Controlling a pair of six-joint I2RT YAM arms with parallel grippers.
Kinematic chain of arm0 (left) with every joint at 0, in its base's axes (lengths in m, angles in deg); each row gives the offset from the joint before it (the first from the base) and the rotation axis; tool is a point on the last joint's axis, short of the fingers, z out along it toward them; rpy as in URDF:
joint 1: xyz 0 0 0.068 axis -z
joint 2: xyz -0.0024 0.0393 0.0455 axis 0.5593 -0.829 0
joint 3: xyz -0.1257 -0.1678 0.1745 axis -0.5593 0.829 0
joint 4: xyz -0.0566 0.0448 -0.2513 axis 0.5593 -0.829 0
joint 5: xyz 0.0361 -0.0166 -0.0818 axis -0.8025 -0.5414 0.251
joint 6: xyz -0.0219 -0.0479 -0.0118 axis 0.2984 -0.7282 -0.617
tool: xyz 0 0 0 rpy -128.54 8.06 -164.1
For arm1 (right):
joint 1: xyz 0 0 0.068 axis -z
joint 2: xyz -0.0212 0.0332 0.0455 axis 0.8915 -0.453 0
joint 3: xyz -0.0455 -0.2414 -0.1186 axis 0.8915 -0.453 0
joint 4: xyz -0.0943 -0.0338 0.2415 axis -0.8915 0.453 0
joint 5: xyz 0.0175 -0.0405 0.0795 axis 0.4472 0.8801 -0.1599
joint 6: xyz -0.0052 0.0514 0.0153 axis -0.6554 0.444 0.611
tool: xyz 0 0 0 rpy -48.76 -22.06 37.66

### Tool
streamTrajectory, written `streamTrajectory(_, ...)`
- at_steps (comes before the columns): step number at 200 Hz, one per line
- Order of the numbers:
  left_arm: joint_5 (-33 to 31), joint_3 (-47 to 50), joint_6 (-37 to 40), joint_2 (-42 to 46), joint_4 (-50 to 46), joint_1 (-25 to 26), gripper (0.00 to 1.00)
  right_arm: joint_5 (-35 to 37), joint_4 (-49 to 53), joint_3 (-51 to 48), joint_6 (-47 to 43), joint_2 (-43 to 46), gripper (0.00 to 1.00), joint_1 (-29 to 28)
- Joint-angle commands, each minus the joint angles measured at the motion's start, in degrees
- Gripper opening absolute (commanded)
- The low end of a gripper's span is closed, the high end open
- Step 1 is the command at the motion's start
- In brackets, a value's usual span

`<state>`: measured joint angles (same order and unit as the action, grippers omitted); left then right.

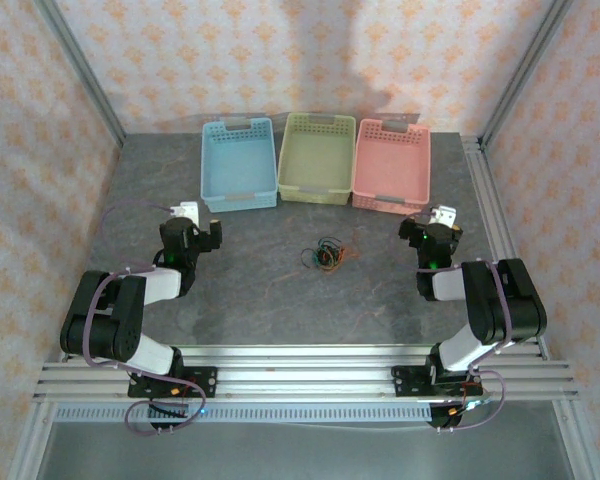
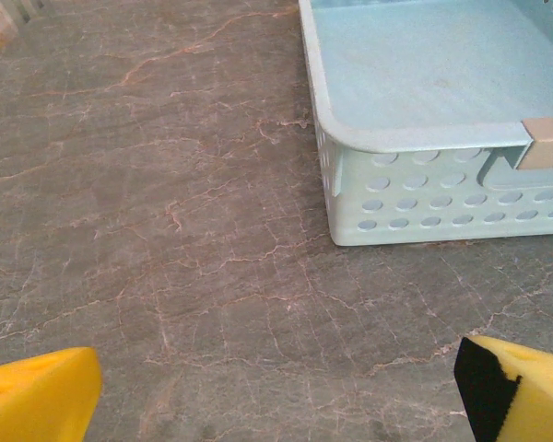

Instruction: Untangle the cables

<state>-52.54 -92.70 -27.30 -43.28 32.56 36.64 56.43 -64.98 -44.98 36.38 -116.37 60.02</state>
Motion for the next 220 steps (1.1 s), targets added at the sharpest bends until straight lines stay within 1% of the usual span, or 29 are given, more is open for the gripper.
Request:
streamTrajectory(1, -0.66, -1.13, 0.4, -0.06, 1.37, 0.09, 1.0, 1.23, 0.5, 0.64, 0.79, 0.61, 0.99, 0.32)
streamTrajectory(19, -2.07, -0.46, 0.79, 0.38, 2.38, 0.86, 1.0, 2.43, -0.92, -0.09, 0.52, 0.72, 0.99, -0.06)
streamTrajectory(28, -4.77, -0.43, 0.7, 1.76, 1.25, 1.79, 1.0, 3.56, -2.25, -0.94, 0.43, 1.71, 0.99, -0.44)
streamTrajectory(31, -6.8, -0.72, 0.53, 2.53, -0.05, 2.19, 1.0, 3.79, -2.14, -1.28, 0.51, 2.46, 0.99, -0.51)
streamTrajectory(36, -10.32, -1.79, -0.05, 4.16, -3.47, 3.29, 1.0, 4.06, -1.41, -1.59, 0.45, 3.79, 0.99, -0.62)
streamTrajectory(45, -16.1, -5.71, -4.0, 7.06, -14.5, 4.25, 1.0, 5.15, -0.72, -2.36, -0.08, 6.43, 0.99, -1.25)
streamTrajectory(53, -16.97, -10.0, -7.13, 8.6, -24.76, 4.17, 1.0, 6.81, -0.19, -3.06, -0.91, 8.8, 0.99, -2.39)
streamTrajectory(61, -16.89, -12.88, -8.66, 9.57, -30.53, 4.25, 1.0, 8.03, 0.49, -3.52, -2.11, 10.92, 1.0, -3.64)
streamTrajectory(69, -15.51, -13.59, -8.94, 10.92, -32.24, 4.31, 1.0, 9.14, 0.81, -3.88, -3.81, 12.95, 1.0, -5.25)
streamTrajectory(83, -13.55, -11.92, -11.64, 15.36, -31.07, 4.4, 1.0, 10.59, 1.62, -4.57, -6.54, 17.5, 0.97, -8.27)
streamTrajectory(89, -12.76, -10.84, -13.34, 17.68, -30.18, 4.31, 1.0, 10.12, 1.85, -5.11, -5.28, 20.54, 0.95, -9.09)
streamTrajectory(96, -11.97, -9.96, -15.9, 20.28, -30.23, 4.13, 1.0, 7.83, 3.34, -5.3, -2.75, 23.81, 0.93, -9.22)
streamTrajectory(104, -11.48, -10.02, -20.33, 22.67, -32.53, 3.6, 1.0, 4.8, 7.79, -4.44, -0.11, 27.52, 0.9, -9.24)
streamTrajectory(114, -11.02, -10.57, -26.81, 24.68, -36.31, 3.02, 1.0, 1.12, 16.82, -1.75, 3.21, 31.03, 0.88, -9.26)
streamTrajectory(117, -10.11, -10.89, -28.03, 25.11, -37.82, 2.76, 1.0, 0.25, 19.43, -0.82, 4.15, 31.8, 0.87, -9.26)
streamTrajectory(127, -4.07, -11.78, -29.21, 25.99, -40.09, 2.11, 1.0, -3.78, 25.87, 1.92, 7.28, 32.7, 0.86, -9.24)
streamTrajectory(142, 4.31, -12.35, -29.54, 26.05, -40.7, 2.1, 1.0, -9.81, 29.62, 4.13, 11.22, 31.77, 0.84, -9.51)
streamTrajectory(155, 9.21, -13.31, -30.53, 25.48, -42.32, 2.22, 1.0, -15.82, 33.09, 6.58, 13.3, 29.14, 0.82, -9.98)
streamTrajectory(169, 13.59, -14.06, -30.66, 24.67, -43.23, 3.29, 1.0, -20.7, 37.54, 10.08, 14.2, 25.09, 0.8, -11.28)
streamTrajectory(185, 15.2, -15.68, -29.97, 23.48, -45.39, 6.18, 1.0, -25.95, 42.79, 14.47, 14.7, 20.12, 0.75, -12.88)
streamTrajectory(198, 14.58, -17.26, -29.19, 22.1, -47.63, 9.75, 1.0, -29.01, 45.42, 16.93, 14.27, 16.66, 0.74, -14.56)
streamTrajectory(220, 15.14, -21.04, -28.62, 18.64, -50.97, 15.75, 0.99, -28.85, 46.71, 18.6, 13.72, 12.48, 0.74, -17.01)
